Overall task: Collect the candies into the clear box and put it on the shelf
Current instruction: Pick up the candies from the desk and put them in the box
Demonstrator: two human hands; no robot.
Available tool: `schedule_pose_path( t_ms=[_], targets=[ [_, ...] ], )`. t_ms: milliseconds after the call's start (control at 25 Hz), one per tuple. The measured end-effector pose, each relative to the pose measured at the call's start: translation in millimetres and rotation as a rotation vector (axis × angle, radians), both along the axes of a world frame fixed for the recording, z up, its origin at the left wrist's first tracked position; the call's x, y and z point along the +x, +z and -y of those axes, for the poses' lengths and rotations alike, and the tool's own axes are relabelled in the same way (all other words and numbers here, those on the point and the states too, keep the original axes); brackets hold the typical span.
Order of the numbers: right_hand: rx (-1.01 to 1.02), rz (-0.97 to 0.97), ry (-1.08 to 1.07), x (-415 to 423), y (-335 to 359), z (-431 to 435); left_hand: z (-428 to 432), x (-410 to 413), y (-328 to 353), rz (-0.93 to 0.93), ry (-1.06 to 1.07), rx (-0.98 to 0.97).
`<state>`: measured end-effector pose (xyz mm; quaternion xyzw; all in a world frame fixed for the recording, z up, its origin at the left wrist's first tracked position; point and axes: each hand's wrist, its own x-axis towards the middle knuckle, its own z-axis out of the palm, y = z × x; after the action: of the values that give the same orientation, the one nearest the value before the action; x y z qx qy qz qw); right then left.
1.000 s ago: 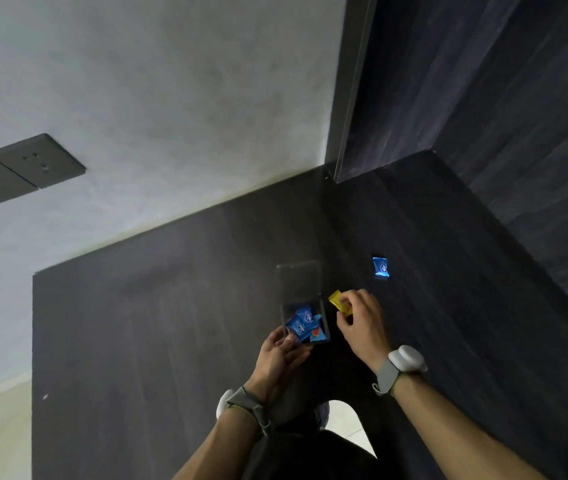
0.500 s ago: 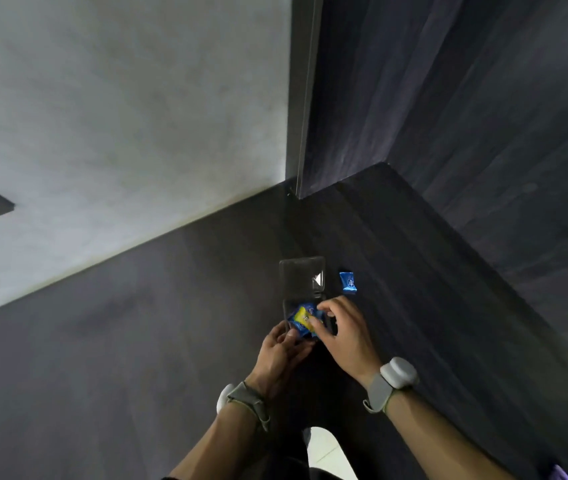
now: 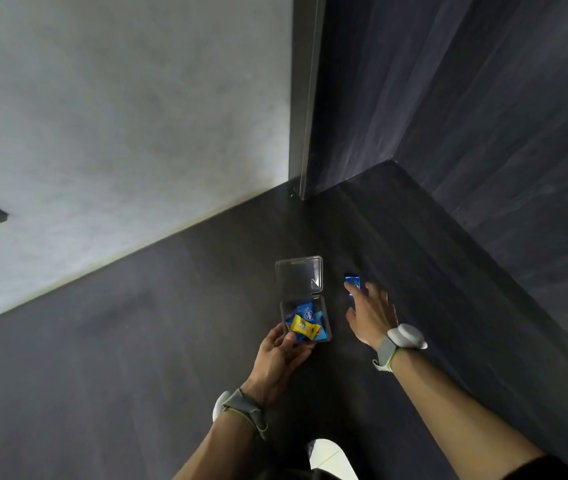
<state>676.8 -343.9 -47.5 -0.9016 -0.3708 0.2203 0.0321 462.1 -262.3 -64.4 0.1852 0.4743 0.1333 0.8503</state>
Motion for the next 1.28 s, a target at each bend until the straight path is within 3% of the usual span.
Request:
schedule_pose_path(
  t_ms=[240, 400, 560, 840, 1080, 1280],
  targets=[
    [-0.183, 0.023, 0.057, -5, -20, -2, -1, -14, -2, 0.004, 0.011, -0.032],
    [-0.093, 0.086, 0.071, -9, -19, 7, 3, -20, -6, -0.007, 0.003, -0.030],
    [0.023, 0.002, -0.016, -19, -15, 27, 11, -22, -4, -0.004, -0.011, -0.033],
    [-0.020, 0.025, -0.079, -51, -22, 81, 40, -29, 1, 0.002, -0.073, 0.015],
    [0.315, 0.001, -0.173, -77, 6, 109, 69, -41, 2, -0.009, -0.082, 0.039],
    [0.463, 0.007, -0.160, -98, 39, 119, 82, -41, 5, -0.002, -0.146, 0.035]
  ],
)
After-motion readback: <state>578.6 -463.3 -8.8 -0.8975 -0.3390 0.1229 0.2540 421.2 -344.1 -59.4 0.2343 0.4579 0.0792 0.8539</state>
